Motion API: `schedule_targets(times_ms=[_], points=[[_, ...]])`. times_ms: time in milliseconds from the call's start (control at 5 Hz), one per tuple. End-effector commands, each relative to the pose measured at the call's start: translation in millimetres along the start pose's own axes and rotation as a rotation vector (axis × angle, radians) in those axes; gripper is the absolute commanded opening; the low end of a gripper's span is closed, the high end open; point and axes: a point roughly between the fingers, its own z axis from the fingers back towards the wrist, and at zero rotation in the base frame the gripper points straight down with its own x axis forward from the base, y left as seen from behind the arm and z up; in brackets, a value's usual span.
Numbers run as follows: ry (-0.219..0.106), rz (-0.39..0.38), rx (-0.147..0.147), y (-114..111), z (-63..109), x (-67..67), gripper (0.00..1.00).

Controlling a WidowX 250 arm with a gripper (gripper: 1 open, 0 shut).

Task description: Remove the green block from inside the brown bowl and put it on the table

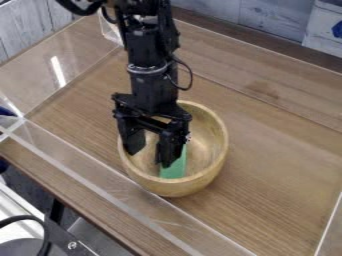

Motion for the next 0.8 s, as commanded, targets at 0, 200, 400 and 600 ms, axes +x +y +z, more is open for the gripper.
schedule_targets(times_ms=[0,200,400,600], points=[[-0.062,-0.014,-0.007,0,12.2,2.8,1.00],[-0.087,-0.025,-0.007,-1,12.2,5.7,1.00],[-0.109,-0.035,-0.007,-1,11.9,8.3,1.00],[-0.102,-0.063,0.006,-6,6.4,14.1,1.00]])
